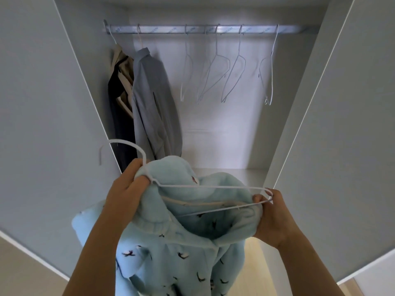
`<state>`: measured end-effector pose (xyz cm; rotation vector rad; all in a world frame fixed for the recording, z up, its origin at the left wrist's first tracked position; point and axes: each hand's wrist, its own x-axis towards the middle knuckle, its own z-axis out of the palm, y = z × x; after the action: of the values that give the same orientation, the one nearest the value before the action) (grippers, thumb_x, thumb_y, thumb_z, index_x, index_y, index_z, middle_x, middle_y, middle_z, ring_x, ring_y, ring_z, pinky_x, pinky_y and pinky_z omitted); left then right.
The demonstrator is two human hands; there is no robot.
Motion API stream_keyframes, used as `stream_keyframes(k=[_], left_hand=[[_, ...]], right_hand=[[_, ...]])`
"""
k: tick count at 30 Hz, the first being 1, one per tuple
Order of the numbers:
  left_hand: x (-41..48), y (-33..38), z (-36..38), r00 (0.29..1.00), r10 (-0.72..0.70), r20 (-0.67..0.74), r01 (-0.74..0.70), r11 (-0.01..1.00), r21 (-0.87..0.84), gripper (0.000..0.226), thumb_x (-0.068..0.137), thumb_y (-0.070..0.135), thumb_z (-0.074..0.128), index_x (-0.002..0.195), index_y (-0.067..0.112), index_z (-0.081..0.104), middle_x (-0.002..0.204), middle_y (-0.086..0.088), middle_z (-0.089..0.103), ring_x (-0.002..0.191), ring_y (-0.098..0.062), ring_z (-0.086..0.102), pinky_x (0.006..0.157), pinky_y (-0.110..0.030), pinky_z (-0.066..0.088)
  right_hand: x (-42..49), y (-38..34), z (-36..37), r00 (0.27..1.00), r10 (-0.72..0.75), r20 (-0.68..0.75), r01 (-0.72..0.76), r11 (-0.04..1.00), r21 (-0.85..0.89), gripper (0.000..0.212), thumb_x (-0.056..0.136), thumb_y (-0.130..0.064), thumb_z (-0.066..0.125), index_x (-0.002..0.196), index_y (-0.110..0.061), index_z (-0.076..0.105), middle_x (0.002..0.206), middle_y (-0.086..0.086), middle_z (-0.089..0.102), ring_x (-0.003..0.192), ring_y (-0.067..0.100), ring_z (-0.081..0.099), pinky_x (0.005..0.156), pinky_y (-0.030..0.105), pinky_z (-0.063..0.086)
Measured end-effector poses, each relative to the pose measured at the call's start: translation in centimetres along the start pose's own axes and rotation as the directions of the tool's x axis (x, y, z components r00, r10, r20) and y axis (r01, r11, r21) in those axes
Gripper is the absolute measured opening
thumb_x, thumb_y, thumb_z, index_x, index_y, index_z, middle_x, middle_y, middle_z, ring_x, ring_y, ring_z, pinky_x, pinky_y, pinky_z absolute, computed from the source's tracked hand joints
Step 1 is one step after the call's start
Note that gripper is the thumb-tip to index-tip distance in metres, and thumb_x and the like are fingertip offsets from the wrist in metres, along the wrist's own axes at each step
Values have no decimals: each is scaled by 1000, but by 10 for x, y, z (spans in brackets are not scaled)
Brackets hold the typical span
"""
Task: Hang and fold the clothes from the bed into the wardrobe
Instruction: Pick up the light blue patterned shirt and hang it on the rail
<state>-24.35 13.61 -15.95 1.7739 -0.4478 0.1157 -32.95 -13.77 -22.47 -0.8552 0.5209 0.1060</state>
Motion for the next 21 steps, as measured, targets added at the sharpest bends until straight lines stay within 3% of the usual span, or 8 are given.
stream_keyframes(k=[3,6,8,11,13,16,18,21], left_hand=[[-1,4,7,990,114,-77,-113,993,25,19,76,32,42,84,42,55,79,27,60,74,12,54,69,-9,45],[-8,1,21,880,239,-411,-219,971,96,35,75,30,35,102,15,52,91,21,54,86,7,50,79,-15,41],[-9,2,29,798,284,-531,-248,959,140,46,78,26,33,114,1,45,102,18,43,90,6,44,85,-12,36],[-1,5,32,819,411,-400,-287,897,336,66,85,41,34,125,-11,35,113,1,35,102,-1,33,93,-6,26],[8,6,28,872,366,-324,-228,891,393,78,82,51,38,136,-4,30,120,-8,37,108,-1,30,91,-13,27],[16,-2,20,905,286,-317,-128,890,438,70,83,45,46,141,9,30,134,-11,43,118,-12,40,90,-22,29],[14,-8,16,908,265,-323,-98,887,452,64,83,40,47,139,11,34,132,-11,47,118,-20,45,89,-29,33],[9,-12,13,914,267,-307,-115,893,435,55,83,33,50,133,11,41,123,-11,51,107,-16,47,85,-31,35]], right_hand=[[1,3,4,997,-50,50,49,998,31,13,77,-26,39,67,-17,42,76,11,45,71,25,50,69,37,44],[0,5,9,991,-98,92,91,993,71,11,74,-24,43,66,-17,43,72,9,48,68,22,53,67,36,47],[-1,5,15,986,-113,124,102,991,89,15,75,-26,43,67,-15,49,72,9,51,71,23,54,71,38,47],[-2,4,20,976,-143,161,128,987,101,29,72,-29,45,49,-16,57,61,5,57,61,17,60,63,31,51],[-3,5,21,981,-134,140,122,989,87,31,68,-31,47,41,-19,57,55,2,56,56,15,60,58,29,51],[-1,8,15,996,-76,55,73,995,65,26,62,-34,52,41,-20,52,55,2,54,57,18,57,59,30,48],[0,9,8,1000,-31,-4,31,999,-10,17,62,-31,57,57,-17,62,67,9,60,67,23,59,64,35,50],[1,10,-4,997,-31,-74,26,997,-66,29,68,-31,64,88,-10,67,82,15,67,76,29,63,69,39,52]])
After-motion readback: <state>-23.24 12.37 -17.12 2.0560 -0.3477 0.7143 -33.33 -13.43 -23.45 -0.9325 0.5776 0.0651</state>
